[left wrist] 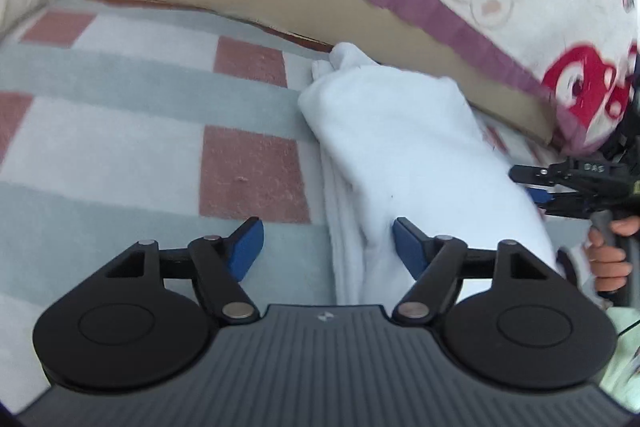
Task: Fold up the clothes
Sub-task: 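Pinch the folded shirt with the left gripper while the right gripper pinches it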
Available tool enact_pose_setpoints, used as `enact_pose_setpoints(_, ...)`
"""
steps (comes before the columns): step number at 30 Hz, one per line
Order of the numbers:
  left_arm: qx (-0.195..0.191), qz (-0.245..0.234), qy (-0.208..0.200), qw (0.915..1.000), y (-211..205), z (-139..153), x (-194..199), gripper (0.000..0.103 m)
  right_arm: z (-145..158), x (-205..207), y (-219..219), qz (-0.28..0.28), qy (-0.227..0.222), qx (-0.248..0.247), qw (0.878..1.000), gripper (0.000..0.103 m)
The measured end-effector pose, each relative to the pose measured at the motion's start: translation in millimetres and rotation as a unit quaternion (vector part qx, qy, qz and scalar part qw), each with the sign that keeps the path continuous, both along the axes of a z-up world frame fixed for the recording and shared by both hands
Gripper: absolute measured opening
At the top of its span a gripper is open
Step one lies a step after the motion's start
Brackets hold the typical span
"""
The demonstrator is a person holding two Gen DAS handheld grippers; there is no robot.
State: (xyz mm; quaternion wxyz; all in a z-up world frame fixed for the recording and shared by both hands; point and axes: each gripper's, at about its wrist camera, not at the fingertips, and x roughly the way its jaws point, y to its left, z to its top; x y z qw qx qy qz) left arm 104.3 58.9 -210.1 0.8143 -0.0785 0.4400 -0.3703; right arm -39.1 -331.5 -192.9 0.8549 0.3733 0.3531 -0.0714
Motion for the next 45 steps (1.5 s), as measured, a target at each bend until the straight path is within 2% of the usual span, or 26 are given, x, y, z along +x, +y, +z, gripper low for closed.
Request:
enact_pose_setpoints(1,0.017,-0.005,-0.005,0.9998,-2,-1,-1,0.072,-2,-4,5,-0.001,0.002,0.007,1.000,0.058)
enact_pose_setpoints(3,0.018,0.004,0.002,0.9998,-1,-2,-3,0.070,-4,-18,11,-0.004,-0.001,0.023,1.000,0.059)
enact_pose_setpoints(4,0.012,0.011,0.007,0.9998,1,-2,-5,0.070,-7,-22,13,-0.002,-0.001,0.032,0.999,0.059)
enact_pose_setpoints(6,-0.012,0.016,0.027,0.9994,4,-7,-8,0.060,-13,-31,17,0.005,-0.001,0.052,0.999,0.059)
enact_pose_setpoints(8,-0.042,-0.001,0.059,0.9974,5,-14,-9,0.053,-19,-42,22,0.020,-0.001,0.082,0.996,0.059)
enact_pose_setpoints(11,-0.060,-0.042,0.082,0.9939,1,-22,-17,0.053,-29,-55,33,0.050,0.003,0.130,0.990,0.060)
enact_pose_setpoints(14,-0.018,-0.064,0.052,0.9964,-7,-13,-31,0.053,-31,-62,46,0.090,0.011,0.149,0.985,0.060)
enact_pose_setpoints(15,-0.023,-0.058,0.061,0.9962,-7,-14,-31,0.052,-32,-63,49,0.101,0.012,0.156,0.983,0.062)
enact_pose_setpoints(16,-0.034,-0.048,0.075,0.9955,-6,-16,-30,0.044,-33,-63,52,0.111,0.012,0.163,0.980,0.062)
enact_pose_setpoints(17,-0.045,-0.038,0.089,0.9943,-5,-18,-28,0.014,-34,-64,55,0.121,0.013,0.169,0.978,0.062)
enact_pose_setpoints(19,-0.054,-0.019,0.095,0.9938,-1,-19,-28,0.013,-31,-64,58,0.128,0.002,0.174,0.976,0.060)
enact_pose_setpoints(20,-0.037,-0.017,0.077,0.9962,-4,-14,-32,0.013,-28,-64,60,0.135,-0.005,0.175,0.975,0.055)
enact_pose_setpoints(22,0.009,-0.022,0.030,0.9993,-14,-1,-42,0.013,-21,-63,62,0.148,-0.021,0.176,0.973,0.053)
enact_pose_setpoints(23,0.026,-0.028,0.011,0.9992,-19,5,-47,0.012,-15,-62,66,0.164,-0.012,0.146,0.975,0.054)
enact_pose_setpoints(25,0.029,-0.026,0.008,0.9992,-23,8,-50,0.012,-7,-53,75,0.186,0.028,0.056,0.981,0.054)
enact_pose_setpoints(27,0.017,-0.020,0.021,0.9994,-21,5,-47,0.012,-7,-48,70,0.170,0.031,0.030,0.984,0.054)
enact_pose_setpoints(31,-0.026,-0.005,0.069,0.9973,-9,-1,-38,0.013,-17,-40,31,0.090,-0.003,0.098,0.991,0.058)
enact_pose_setpoints(34,-0.033,-0.003,0.086,0.9958,-11,-8,-35,0.016,-21,-18,17,0.089,-0.014,0.091,0.992,0.061)
enact_pose_setpoints(38,-0.042,-0.026,0.054,0.9973,-31,-13,-32,0.048,-28,18,0,0.058,-0.036,0.127,0.990,0.066)
enact_pose_setpoints(40,-0.024,-0.041,0.034,0.9983,-42,-8,-31,0.040,-27,33,-1,0.055,-0.041,0.126,0.990,0.065)
enact_pose_setpoints(41,-0.017,-0.046,0.026,0.9985,-46,-5,-32,0.018,-20,36,4,0.078,-0.051,0.090,0.992,0.040)
enact_pose_setpoints(42,-0.013,-0.046,0.012,0.9988,-48,-2,-35,0.017,-9,36,10,0.110,-0.073,0.050,0.990,0.034)
enact_pose_setpoints(45,0.004,-0.042,-0.042,0.9982,-49,11,-48,0.016,26,28,28,0.141,-0.125,-0.009,0.982,0.032)
